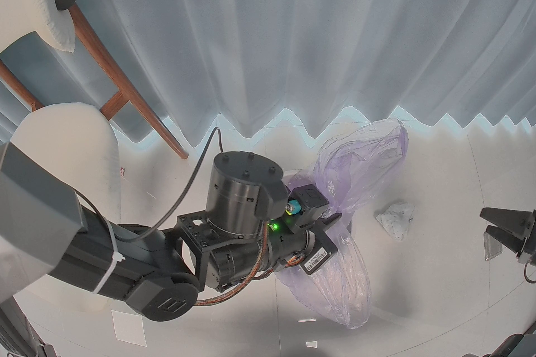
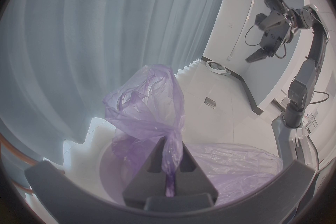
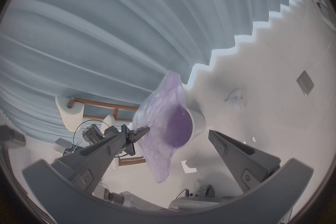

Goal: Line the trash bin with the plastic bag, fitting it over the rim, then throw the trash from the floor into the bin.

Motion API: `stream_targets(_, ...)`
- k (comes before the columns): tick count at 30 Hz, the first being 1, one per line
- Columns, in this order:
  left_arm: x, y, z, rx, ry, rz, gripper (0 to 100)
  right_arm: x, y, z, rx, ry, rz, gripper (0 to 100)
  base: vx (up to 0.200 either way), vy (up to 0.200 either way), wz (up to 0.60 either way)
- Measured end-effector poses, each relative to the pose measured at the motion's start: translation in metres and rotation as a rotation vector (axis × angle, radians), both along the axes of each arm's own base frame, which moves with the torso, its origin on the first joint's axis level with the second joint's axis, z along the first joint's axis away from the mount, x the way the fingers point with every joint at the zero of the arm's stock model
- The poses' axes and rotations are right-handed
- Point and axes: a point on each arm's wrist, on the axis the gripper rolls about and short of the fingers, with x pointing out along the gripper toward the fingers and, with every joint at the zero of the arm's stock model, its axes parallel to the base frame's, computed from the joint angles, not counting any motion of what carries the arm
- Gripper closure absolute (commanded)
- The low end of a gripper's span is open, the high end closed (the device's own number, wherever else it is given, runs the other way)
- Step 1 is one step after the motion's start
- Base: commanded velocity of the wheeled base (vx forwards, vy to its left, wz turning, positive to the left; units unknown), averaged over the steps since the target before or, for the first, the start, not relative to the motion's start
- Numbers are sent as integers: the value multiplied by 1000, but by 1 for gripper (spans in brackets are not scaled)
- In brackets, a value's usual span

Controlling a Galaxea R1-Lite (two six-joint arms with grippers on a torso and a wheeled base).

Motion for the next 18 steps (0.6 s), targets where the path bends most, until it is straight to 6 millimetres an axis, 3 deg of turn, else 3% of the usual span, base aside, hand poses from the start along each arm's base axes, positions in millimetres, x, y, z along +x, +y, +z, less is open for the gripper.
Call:
stream_targets(11, -1, 0, 0, -1, -5, 12, 100, 65, 15, -6, 33, 88, 68, 0, 0, 0, 0)
stream_targets(18, 0, 0, -1, -2, -3, 18, 100, 96, 21, -14, 30, 109, 66, 0, 0, 0, 0)
